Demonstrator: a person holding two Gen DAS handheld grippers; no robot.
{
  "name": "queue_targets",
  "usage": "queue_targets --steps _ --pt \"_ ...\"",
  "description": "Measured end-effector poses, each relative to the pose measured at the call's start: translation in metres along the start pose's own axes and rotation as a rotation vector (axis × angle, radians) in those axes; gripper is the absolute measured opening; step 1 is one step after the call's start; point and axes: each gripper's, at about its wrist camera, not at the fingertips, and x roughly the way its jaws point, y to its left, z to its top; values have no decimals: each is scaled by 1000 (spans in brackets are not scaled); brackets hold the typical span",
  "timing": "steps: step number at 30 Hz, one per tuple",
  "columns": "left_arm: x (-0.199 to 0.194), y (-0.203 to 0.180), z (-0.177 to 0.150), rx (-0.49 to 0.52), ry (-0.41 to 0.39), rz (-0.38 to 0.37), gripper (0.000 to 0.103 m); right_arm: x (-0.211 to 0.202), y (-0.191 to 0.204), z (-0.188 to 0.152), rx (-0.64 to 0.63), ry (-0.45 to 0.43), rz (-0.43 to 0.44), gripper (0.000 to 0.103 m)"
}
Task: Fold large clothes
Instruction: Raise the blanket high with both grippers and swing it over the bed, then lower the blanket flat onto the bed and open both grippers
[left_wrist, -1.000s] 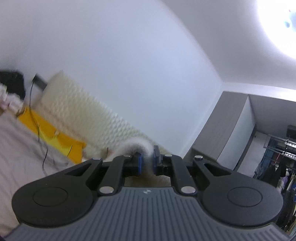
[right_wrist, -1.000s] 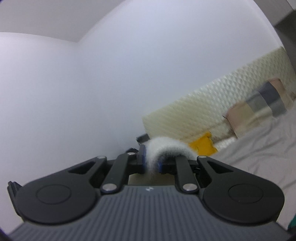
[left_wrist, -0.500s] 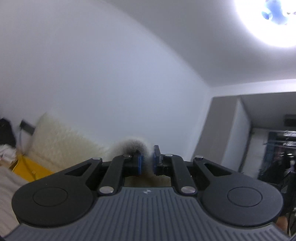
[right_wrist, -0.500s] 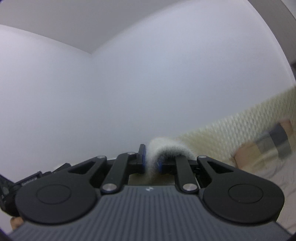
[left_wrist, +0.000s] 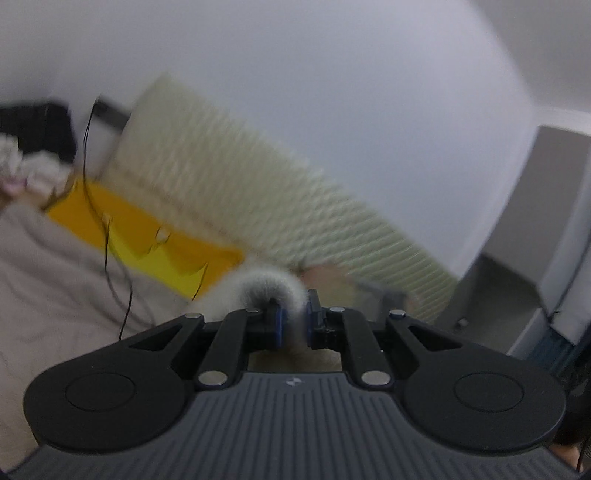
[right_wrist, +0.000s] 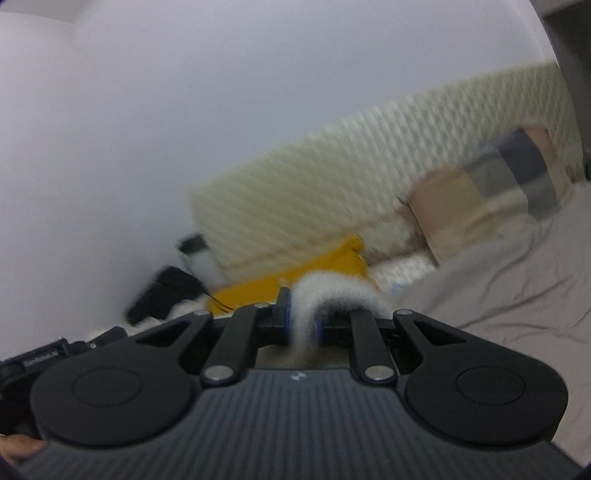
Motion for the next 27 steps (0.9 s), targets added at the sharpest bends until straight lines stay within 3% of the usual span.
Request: queue_targets --steps 6,9,14,19,22,25,27 --pt "168 89 -76 48 143 78 13 136 -63 -74 2 122 -68 15" --pt "241 134 -105 49 222 105 14 172 -80 -102 -38 157 -76 15" --pt "315 186 -140 19 363 167 14 221 -103 -136 -69 251 -109 15" --pt "350 219 -170 44 445 212 15 255 -118 -165 -44 338 -146 16" --pt "355 224 -172 49 457 208 15 264 -125 -172 -25 328 -146 17" --pt "348 221 -163 36 475 176 28 256 -123 -167 3 326 -136 21" --pt "331 206 -154 45 473 176 45 249 -115 -161 -12 337 -124 40"
